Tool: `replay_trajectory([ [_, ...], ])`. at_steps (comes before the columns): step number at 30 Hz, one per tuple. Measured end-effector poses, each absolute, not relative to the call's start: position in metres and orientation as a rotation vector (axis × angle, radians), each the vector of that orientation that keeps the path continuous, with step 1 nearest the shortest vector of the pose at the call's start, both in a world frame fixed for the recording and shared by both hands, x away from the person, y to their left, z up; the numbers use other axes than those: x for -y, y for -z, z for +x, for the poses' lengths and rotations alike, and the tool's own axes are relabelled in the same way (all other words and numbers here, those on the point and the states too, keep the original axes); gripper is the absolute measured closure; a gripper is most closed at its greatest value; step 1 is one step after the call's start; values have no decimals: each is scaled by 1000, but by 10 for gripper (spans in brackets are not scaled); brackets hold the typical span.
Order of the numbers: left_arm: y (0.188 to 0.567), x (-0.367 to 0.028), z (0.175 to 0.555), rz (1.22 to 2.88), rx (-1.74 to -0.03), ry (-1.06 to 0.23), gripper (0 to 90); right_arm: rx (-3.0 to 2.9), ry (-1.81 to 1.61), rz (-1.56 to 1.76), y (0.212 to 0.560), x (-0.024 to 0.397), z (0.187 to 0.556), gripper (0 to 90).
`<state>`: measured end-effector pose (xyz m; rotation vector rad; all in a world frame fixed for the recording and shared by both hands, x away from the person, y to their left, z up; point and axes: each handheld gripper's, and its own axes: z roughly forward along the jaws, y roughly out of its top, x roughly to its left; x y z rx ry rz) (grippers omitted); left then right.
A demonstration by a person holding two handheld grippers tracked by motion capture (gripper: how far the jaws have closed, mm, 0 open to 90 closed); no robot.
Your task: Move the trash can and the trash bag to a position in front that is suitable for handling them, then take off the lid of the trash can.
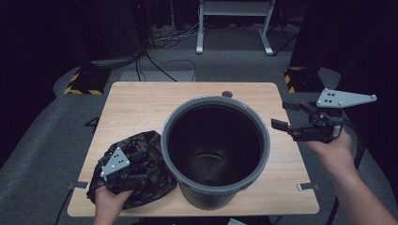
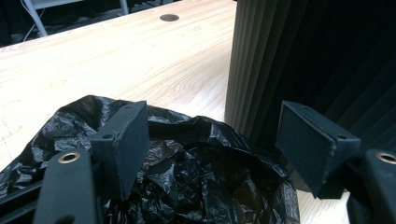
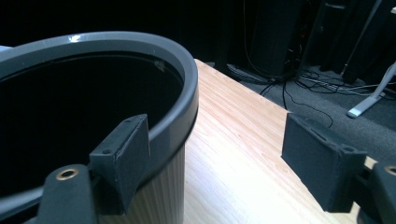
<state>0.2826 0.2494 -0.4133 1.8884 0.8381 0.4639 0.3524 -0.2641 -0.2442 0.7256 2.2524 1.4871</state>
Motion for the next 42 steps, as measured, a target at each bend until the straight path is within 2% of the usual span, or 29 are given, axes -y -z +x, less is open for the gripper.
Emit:
replay_trajectory([
  [13,414,-265,268,1860,-884,-491,259,-2335,-1422,662,223,222,387,237],
  [28,418,-288,243,1827,-982,-540,265,-2557,-1289,637,233,175,425,255],
  [34,419,-292,240,1820,-998,-544,266,-2613,-1224,617,238,160,431,316],
  [38,420,-290,241,1827,-998,-541,267,-2656,-1186,635,240,153,433,416],
  [42,421,-289,241,1834,-990,-540,267,-2693,-1111,657,240,146,432,557],
])
